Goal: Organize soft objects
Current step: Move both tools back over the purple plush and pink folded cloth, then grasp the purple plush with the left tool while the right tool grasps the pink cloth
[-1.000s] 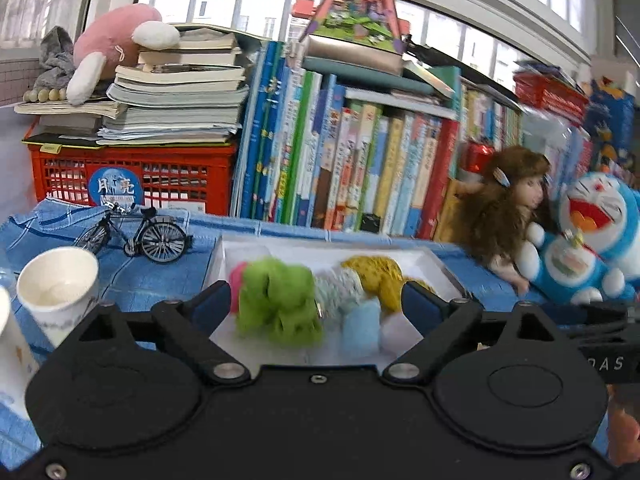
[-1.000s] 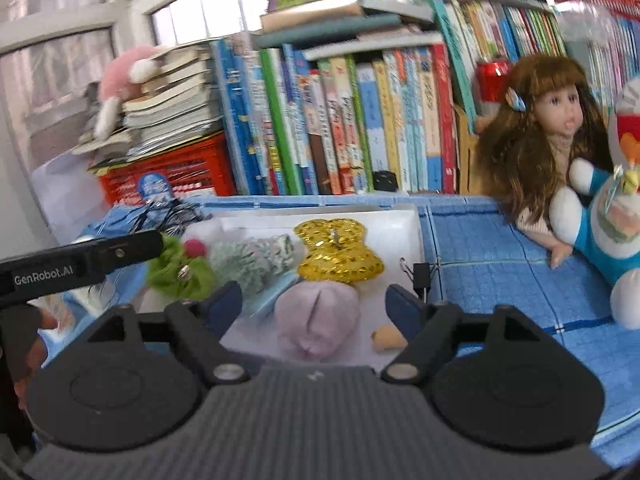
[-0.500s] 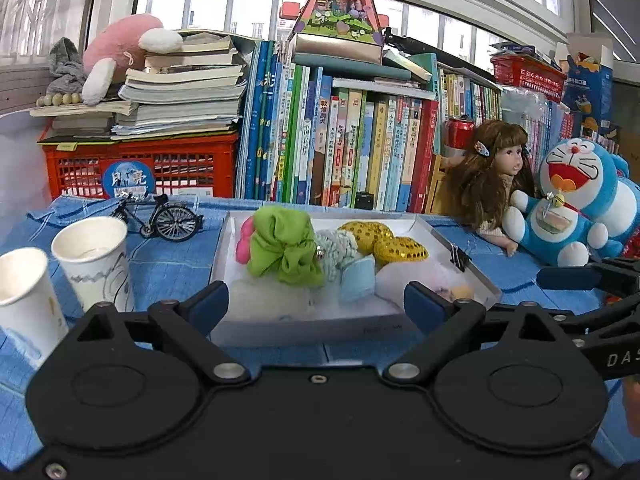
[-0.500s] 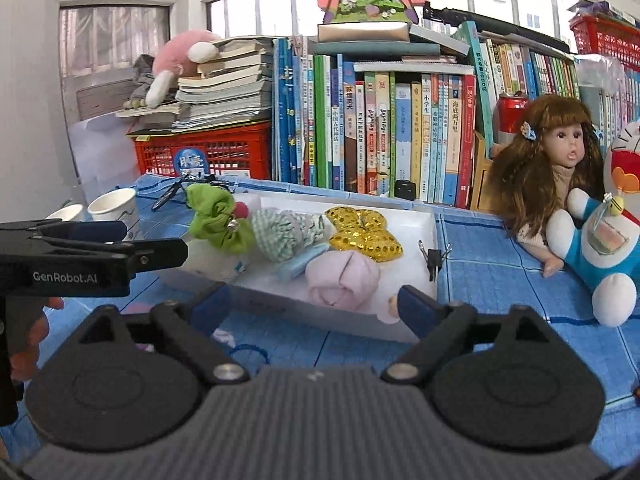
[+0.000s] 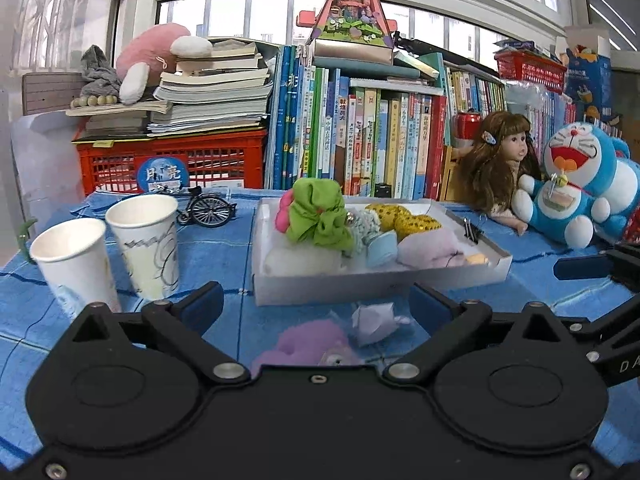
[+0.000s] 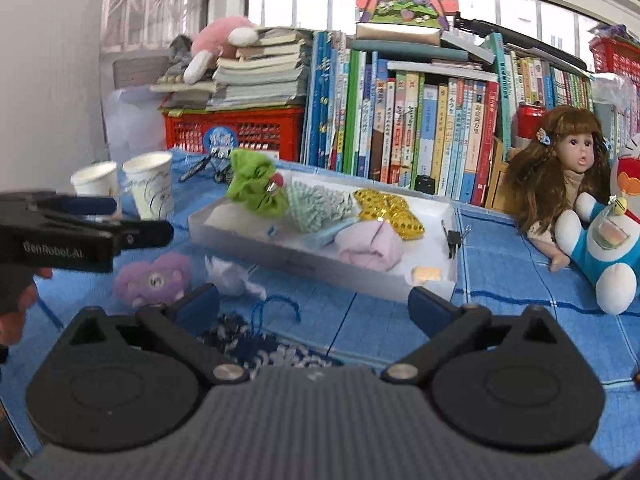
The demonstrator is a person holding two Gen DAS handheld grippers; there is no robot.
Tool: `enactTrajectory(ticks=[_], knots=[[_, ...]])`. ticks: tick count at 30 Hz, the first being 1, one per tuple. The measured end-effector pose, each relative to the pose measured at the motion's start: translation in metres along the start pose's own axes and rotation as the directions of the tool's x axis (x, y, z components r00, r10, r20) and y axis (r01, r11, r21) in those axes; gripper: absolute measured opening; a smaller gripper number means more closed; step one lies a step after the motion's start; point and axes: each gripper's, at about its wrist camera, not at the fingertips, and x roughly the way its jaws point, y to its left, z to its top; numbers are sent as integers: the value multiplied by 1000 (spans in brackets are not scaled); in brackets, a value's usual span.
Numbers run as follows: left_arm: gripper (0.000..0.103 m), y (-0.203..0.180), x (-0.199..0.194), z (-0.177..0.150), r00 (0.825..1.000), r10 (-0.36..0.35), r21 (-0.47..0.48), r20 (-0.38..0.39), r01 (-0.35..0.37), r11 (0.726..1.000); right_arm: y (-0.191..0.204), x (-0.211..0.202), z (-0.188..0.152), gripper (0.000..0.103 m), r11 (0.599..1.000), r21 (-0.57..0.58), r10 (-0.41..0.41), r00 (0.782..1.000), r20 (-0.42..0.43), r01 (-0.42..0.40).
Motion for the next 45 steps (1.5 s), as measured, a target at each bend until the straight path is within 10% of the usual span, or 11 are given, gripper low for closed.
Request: enactTrajectory(ticks=[11,21,31,45], knots=[[100,5,-2,-29,998,10,-14,-61,-11,1000,18,-7,-21,101,999,-46,24,999,-21,-25],[97,10,8,-41,993,11,-42,-117,-16,999,20,-13,-32,79,998,-65,4,998,-63,-8],[85,8,16,-44,988,-2,-62,-157,-8,998,19,-14,-38,55,999,-44,17,997,-77,-21],[57,3,24,-44,983,13,-60,-186,-25,998,18,-18,-38,53,999,-26,27,997,-67,-29]])
